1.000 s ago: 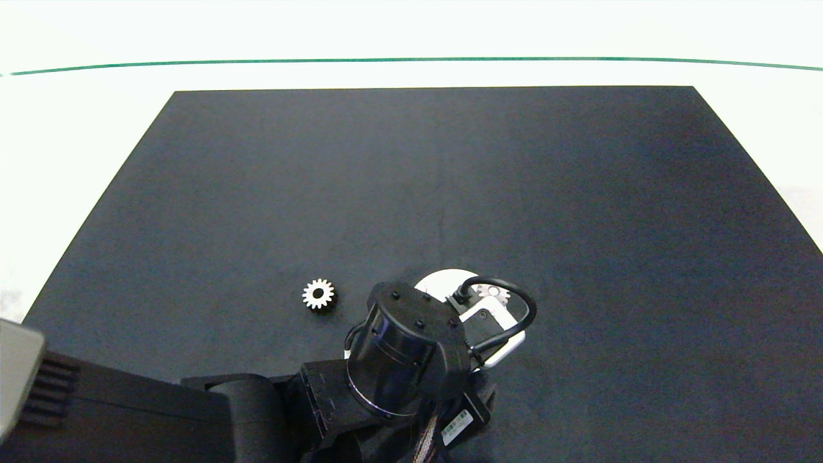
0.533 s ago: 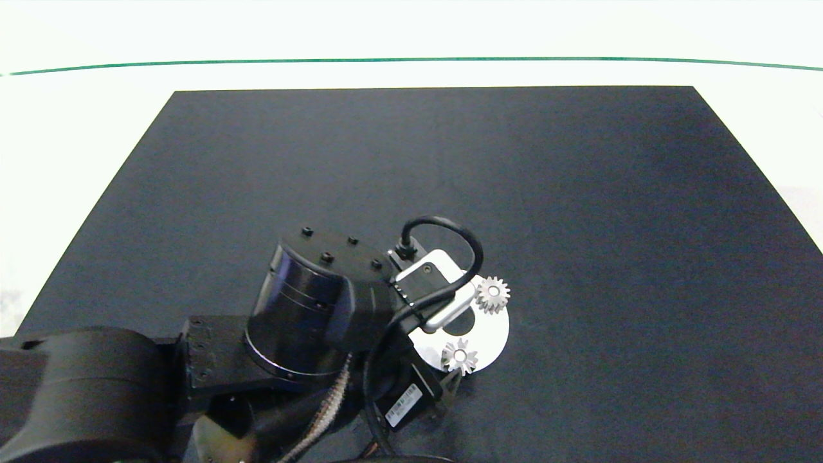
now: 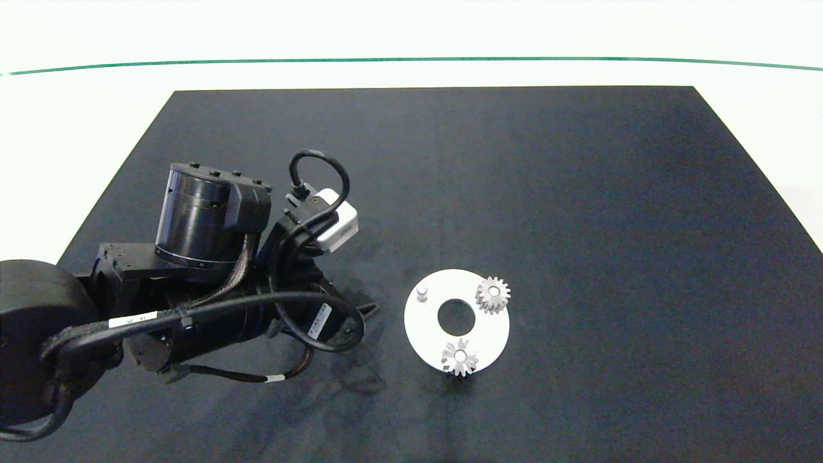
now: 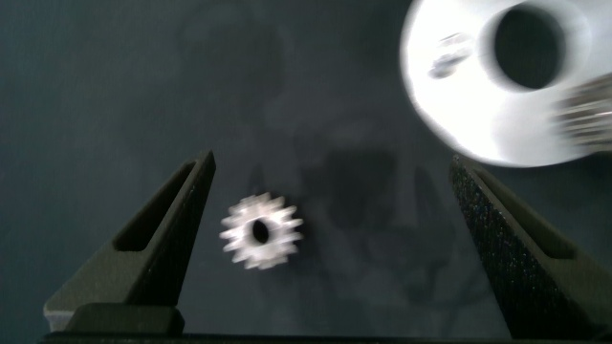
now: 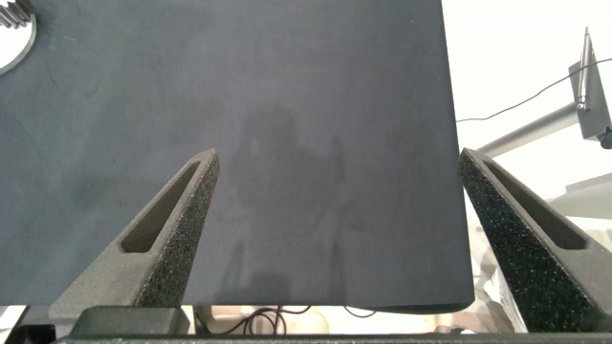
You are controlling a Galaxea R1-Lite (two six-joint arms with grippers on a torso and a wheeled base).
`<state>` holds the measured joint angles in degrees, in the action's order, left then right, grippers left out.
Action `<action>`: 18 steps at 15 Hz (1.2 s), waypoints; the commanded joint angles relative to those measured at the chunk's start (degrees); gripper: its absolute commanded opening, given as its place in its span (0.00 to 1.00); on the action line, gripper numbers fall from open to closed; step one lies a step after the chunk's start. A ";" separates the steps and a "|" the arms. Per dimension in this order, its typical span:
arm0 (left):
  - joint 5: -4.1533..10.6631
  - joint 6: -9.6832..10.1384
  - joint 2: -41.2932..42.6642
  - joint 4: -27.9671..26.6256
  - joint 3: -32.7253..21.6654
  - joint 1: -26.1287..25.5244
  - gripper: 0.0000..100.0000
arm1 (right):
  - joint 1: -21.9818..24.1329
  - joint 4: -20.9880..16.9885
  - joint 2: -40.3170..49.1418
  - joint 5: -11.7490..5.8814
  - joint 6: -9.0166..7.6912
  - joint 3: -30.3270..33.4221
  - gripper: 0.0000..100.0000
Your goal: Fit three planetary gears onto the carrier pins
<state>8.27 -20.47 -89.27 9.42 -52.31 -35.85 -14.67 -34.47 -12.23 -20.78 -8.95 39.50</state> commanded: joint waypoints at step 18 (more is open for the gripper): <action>-5.98 -0.54 -3.45 10.09 8.63 9.49 0.97 | -0.01 -0.24 0.01 -0.22 -0.02 0.93 1.00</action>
<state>2.28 -20.86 -92.66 19.31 -44.12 -26.95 -14.67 -34.54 -12.09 -20.88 -8.97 40.46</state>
